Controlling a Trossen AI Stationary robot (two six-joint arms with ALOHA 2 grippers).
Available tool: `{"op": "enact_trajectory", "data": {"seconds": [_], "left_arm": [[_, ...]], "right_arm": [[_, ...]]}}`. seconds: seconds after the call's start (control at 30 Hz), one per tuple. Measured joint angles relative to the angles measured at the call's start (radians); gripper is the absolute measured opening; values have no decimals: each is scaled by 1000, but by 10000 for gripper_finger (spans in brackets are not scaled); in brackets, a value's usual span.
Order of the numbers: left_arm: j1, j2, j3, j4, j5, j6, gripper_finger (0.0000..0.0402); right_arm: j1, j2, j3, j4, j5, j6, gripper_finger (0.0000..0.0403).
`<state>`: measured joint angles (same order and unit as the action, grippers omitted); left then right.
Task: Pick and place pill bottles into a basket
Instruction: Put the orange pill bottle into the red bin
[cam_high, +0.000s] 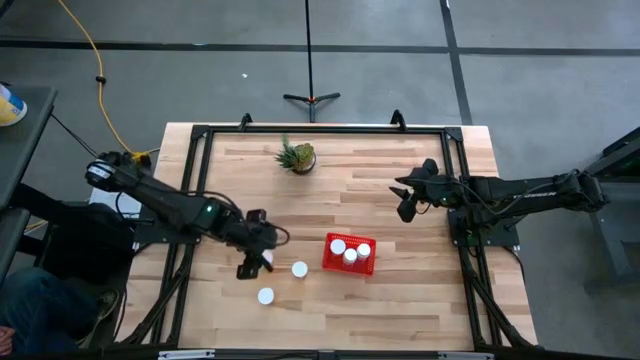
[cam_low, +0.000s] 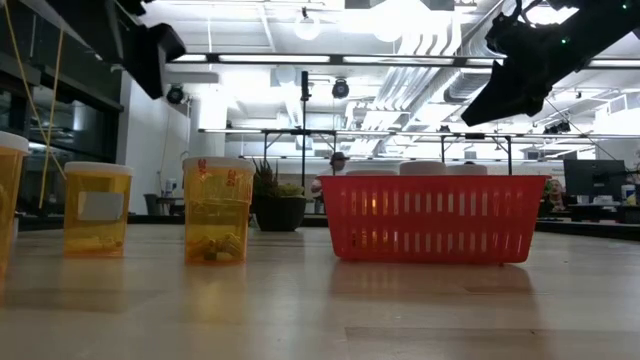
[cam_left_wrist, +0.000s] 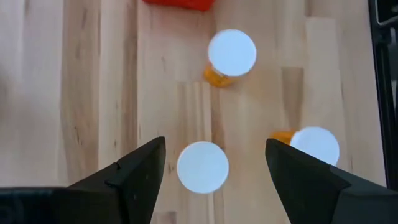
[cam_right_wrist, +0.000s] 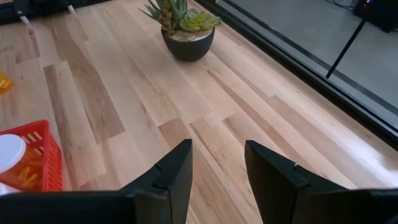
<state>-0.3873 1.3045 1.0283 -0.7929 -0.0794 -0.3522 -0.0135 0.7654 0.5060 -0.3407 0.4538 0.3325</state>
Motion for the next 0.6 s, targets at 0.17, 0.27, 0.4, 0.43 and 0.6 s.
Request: {"op": "enact_trajectory", "data": {"seconds": [0.17, 0.27, 0.4, 0.43, 0.6], "left_arm": [[-47, 0, 0, -6, 2, 1, 310], [-67, 0, -18, -13, 29, 8, 310], [-65, 1, -46, -16, 57, 8, 310], [-64, 1, -54, -15, 57, 8, 310], [-57, 1, -85, -1, 42, 11, 313]], "right_arm": [[0, 0, 0, -22, 0, 0, 138], [0, 0, 0, -32, 0, 0, 138], [0, 0, 0, -40, 0, 0, 138], [0, 0, 0, -41, 0, 0, 138], [0, 0, 0, -45, 0, 0, 138]]}}
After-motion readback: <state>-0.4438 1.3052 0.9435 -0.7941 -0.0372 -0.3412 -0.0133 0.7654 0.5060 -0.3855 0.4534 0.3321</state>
